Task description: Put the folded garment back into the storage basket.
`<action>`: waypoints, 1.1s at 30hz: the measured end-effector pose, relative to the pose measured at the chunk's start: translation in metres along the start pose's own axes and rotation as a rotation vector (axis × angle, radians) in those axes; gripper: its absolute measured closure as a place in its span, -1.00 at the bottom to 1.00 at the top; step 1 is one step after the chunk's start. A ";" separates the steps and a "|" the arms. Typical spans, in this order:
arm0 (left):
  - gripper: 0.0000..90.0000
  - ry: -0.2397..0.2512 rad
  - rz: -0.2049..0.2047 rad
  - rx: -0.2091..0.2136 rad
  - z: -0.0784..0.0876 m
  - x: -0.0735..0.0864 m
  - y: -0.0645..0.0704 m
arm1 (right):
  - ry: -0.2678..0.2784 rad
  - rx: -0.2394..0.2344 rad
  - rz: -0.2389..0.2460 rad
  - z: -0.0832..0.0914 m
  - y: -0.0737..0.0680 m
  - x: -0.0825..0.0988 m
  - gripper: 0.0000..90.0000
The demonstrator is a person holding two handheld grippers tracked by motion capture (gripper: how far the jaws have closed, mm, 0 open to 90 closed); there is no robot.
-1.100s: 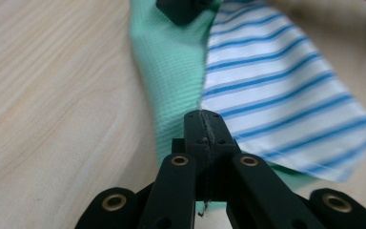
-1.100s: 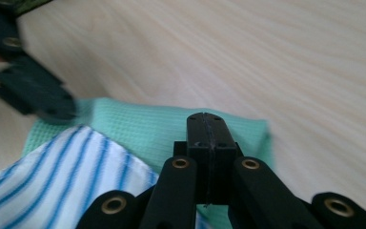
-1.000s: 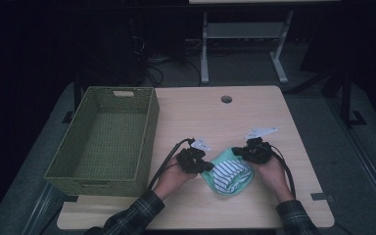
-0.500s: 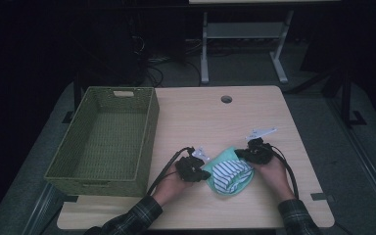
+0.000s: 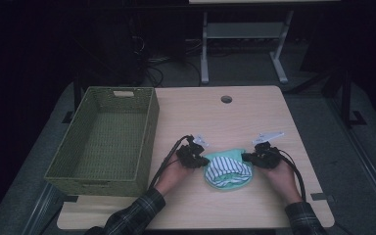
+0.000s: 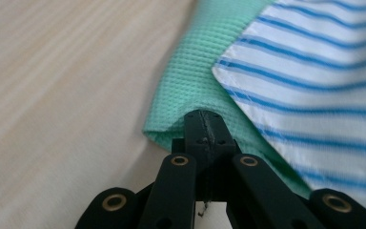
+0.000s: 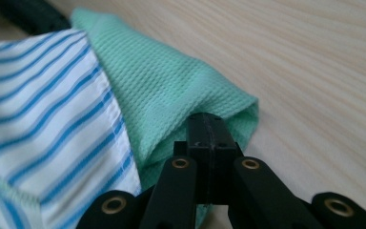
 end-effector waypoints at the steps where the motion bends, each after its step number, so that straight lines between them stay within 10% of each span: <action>1: 0.99 0.006 0.005 -0.003 -0.002 -0.002 -0.001 | -0.005 0.002 0.008 0.002 0.000 0.002 1.00; 12: 0.83 0.043 0.033 0.000 0.008 -0.010 -0.010 | 0.079 0.021 -0.004 0.022 0.008 -0.010 1.00; 18: 0.40 0.079 0.078 -0.013 0.032 -0.003 -0.004 | 0.079 0.037 -0.011 0.011 0.022 -0.020 1.00; 33: -0.55 0.048 0.022 -0.019 0.050 0.022 0.023 | 0.025 -0.013 -0.020 0.000 0.021 -0.005 1.00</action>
Point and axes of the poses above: each handheld gripper's, and its own axes: z roughly backward along the jaws, x roughly out of its underside, y roughly to its right, the point moved 7 cm from there along -z, roughly forward along the jaws, and after that the axes turned 12 degrees about y, right-handed, at the moved point
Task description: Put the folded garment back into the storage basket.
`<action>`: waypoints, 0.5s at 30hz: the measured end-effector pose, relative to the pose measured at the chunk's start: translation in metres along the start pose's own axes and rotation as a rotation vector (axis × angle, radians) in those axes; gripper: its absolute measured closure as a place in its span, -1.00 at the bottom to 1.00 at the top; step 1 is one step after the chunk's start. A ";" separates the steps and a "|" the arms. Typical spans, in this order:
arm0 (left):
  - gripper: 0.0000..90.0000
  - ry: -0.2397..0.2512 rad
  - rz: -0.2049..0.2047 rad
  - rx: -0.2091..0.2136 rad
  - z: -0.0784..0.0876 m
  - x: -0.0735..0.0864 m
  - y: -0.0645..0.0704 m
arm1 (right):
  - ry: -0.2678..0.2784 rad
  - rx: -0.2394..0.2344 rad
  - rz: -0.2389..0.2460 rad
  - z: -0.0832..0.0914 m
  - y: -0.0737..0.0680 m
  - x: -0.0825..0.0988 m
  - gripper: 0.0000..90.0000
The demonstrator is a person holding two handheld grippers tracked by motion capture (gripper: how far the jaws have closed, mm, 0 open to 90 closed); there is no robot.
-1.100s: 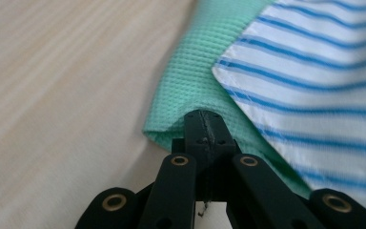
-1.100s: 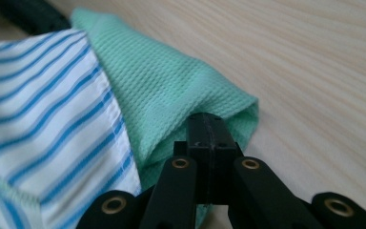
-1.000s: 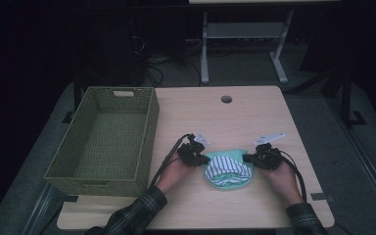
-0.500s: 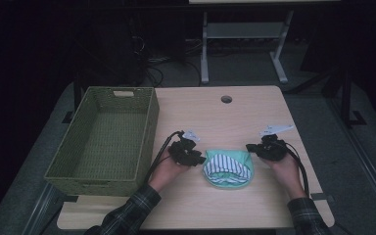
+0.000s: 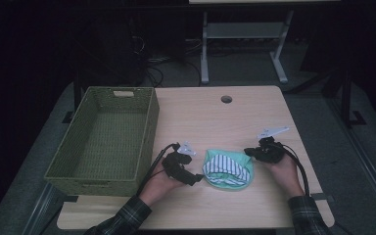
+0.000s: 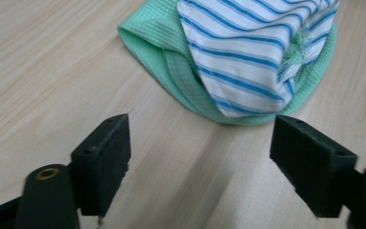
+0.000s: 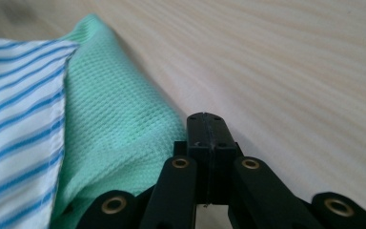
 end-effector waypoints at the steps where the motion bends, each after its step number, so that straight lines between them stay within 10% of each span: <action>1: -0.58 -0.013 -0.013 0.001 0.001 0.001 0.000 | 0.000 -0.004 0.001 0.002 -0.001 0.002 1.00; 15: -0.68 -0.027 -0.040 0.003 0.006 0.005 0.006 | -0.018 -0.038 0.029 0.027 -0.037 0.025 1.00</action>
Point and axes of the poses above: each handheld gripper's, and its own axes: z roughly backward along the jaws, x roughly out of its underside, y roughly to its right, the point moved 7 cm from there along -z, roughly forward along the jaws, and after that the axes turned 12 degrees about y, right-handed, at the moved point
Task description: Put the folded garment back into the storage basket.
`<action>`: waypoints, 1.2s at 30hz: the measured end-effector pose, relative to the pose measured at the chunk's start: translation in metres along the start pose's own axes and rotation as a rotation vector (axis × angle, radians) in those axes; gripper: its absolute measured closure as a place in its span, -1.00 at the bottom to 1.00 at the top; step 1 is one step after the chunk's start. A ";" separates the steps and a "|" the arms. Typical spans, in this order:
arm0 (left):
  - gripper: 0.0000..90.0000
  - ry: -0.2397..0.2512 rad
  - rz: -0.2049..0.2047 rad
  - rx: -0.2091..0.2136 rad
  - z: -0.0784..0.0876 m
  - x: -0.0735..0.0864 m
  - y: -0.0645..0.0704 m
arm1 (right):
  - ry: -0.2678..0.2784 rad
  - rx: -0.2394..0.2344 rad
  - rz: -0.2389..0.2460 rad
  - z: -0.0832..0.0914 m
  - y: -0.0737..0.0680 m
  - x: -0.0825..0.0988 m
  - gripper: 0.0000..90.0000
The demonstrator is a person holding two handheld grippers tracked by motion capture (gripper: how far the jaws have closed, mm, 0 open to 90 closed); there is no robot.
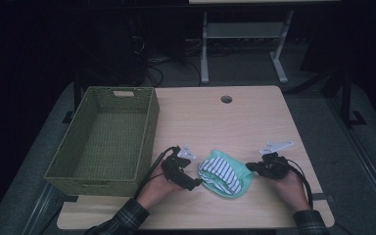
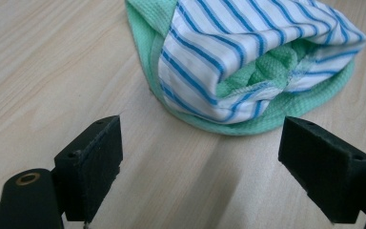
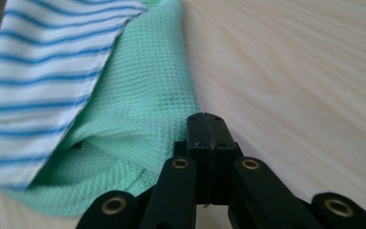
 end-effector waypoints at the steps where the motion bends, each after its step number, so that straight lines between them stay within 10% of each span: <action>1: -0.68 0.003 -0.002 -0.003 0.001 0.000 0.000 | -0.002 -0.002 0.002 0.001 -0.002 0.002 1.00; 14: -0.68 -0.010 -0.027 0.004 0.007 0.004 0.006 | 0.004 -0.051 0.025 0.012 -0.040 0.014 1.00; 25: -0.68 -0.008 -0.041 0.025 0.003 0.002 0.015 | 0.041 0.074 -0.018 0.021 -0.004 0.014 0.99; 36: -0.68 -0.012 -0.060 0.054 -0.004 -0.002 0.027 | 0.065 0.241 -0.083 0.031 0.036 0.023 0.21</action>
Point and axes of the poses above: each handheld gripper's, and its own axes: z roughly backward along the jaws, x roughly out of its underside, y roughly to its right, the point moved 7 cm from there along -z, roughly forward along the jaws, and after that the axes turned 12 degrees about y, right-handed, at the moved point
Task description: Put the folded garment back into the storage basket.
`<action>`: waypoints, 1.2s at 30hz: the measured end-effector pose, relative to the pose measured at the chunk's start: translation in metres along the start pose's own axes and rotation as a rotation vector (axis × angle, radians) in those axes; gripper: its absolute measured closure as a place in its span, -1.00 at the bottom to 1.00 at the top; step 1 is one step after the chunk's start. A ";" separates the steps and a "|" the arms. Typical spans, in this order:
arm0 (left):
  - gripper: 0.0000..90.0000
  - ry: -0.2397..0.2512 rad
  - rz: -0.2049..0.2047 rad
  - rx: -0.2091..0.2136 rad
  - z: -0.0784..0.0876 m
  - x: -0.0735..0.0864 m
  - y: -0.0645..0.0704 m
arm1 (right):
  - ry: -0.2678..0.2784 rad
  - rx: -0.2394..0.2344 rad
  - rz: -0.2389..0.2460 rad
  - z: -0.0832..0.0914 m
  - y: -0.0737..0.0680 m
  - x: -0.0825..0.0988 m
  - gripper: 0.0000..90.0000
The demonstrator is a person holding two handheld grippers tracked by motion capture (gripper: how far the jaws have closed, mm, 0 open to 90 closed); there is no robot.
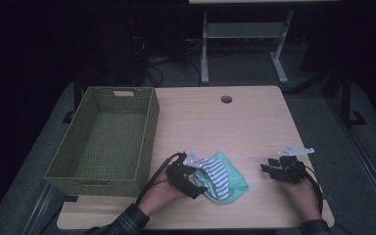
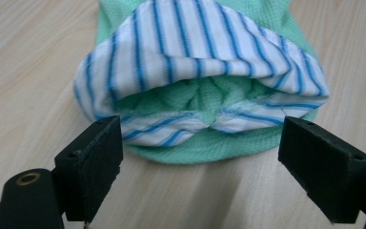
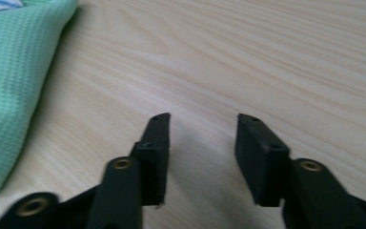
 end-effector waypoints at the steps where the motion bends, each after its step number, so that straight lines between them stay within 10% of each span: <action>1: -0.68 0.006 -0.005 0.003 -0.002 -0.002 0.002 | 0.006 0.016 -0.005 -0.001 0.003 0.000 0.02; 9: -0.68 -0.006 -0.016 0.024 -0.014 -0.005 0.008 | 0.036 0.053 0.030 -0.007 0.003 0.002 -0.38; 27: -0.64 -0.080 -0.077 0.010 -0.033 0.003 0.004 | 0.037 0.061 0.023 -0.008 0.004 0.002 -0.46; 36: 0.09 -0.102 -0.082 0.006 -0.028 -0.002 -0.009 | 0.037 0.064 0.020 -0.008 0.004 0.002 -0.47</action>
Point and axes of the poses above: each handheld gripper's, and its own axes: z roughly backward along the jaws, x roughly out of its underside, y roughly to its right, the point moved 7 cm from there along -z, roughly forward along the jaws, and after that the axes turned 12 degrees about y, right-handed, at the moved point
